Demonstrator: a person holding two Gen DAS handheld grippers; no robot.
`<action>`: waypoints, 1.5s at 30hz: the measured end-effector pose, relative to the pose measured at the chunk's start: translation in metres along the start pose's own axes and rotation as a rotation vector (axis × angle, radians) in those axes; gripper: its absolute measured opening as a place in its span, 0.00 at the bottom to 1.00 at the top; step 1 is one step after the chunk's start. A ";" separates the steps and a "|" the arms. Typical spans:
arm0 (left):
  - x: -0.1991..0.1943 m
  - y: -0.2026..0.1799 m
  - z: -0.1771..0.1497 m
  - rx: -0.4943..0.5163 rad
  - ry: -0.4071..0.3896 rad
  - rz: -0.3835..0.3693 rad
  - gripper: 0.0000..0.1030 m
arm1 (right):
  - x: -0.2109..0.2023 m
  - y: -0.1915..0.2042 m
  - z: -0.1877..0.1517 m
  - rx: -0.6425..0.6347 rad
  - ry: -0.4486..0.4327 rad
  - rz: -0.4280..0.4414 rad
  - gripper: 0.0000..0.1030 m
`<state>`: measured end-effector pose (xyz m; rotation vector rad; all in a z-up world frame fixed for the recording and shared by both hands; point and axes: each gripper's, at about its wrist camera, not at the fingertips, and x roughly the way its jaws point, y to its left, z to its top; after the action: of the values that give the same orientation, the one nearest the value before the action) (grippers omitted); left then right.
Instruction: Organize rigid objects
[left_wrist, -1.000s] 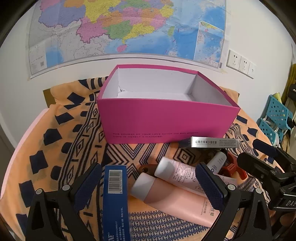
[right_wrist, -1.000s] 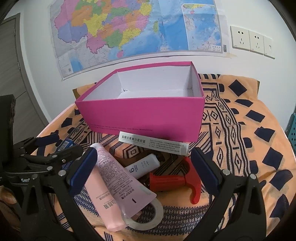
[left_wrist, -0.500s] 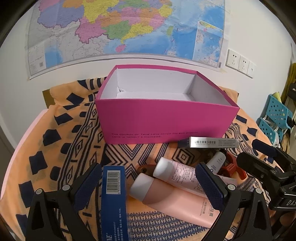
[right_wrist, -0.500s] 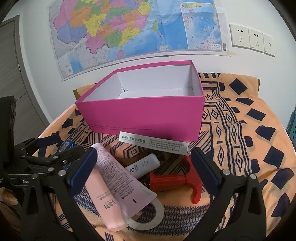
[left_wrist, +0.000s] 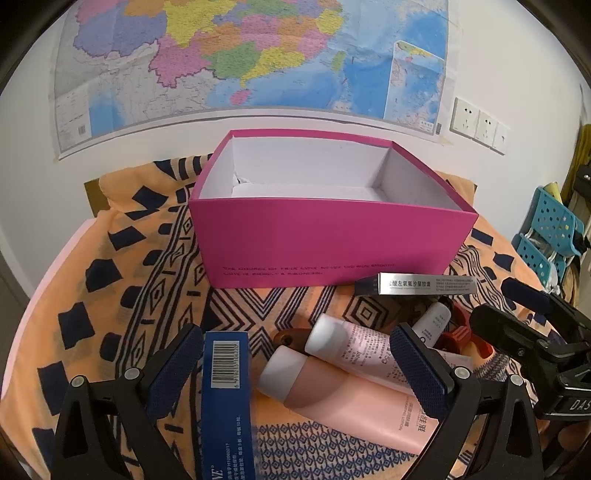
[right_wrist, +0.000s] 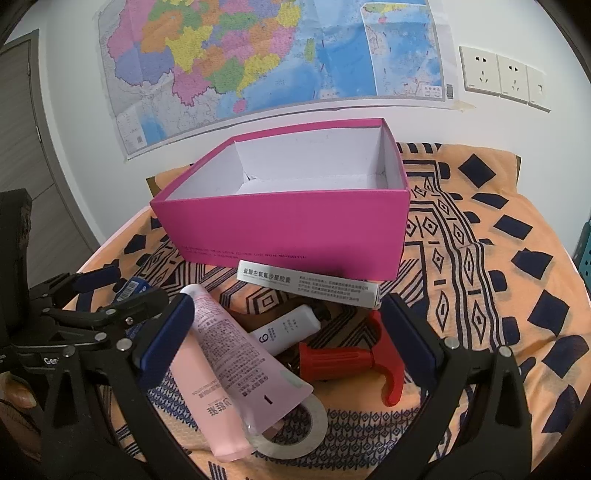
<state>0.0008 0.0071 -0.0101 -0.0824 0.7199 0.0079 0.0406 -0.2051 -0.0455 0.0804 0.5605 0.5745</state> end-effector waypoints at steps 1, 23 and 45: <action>0.000 0.000 0.000 0.001 0.000 -0.002 1.00 | 0.000 0.000 0.000 0.001 0.000 0.002 0.98; 0.030 -0.031 0.032 0.092 0.060 -0.158 0.81 | 0.032 -0.058 0.011 0.158 0.080 0.072 0.78; 0.063 -0.045 0.034 0.116 0.187 -0.308 0.51 | 0.050 -0.067 0.009 0.199 0.132 0.159 0.52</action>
<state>0.0720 -0.0361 -0.0225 -0.0826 0.8867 -0.3399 0.1128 -0.2341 -0.0767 0.2790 0.7436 0.6802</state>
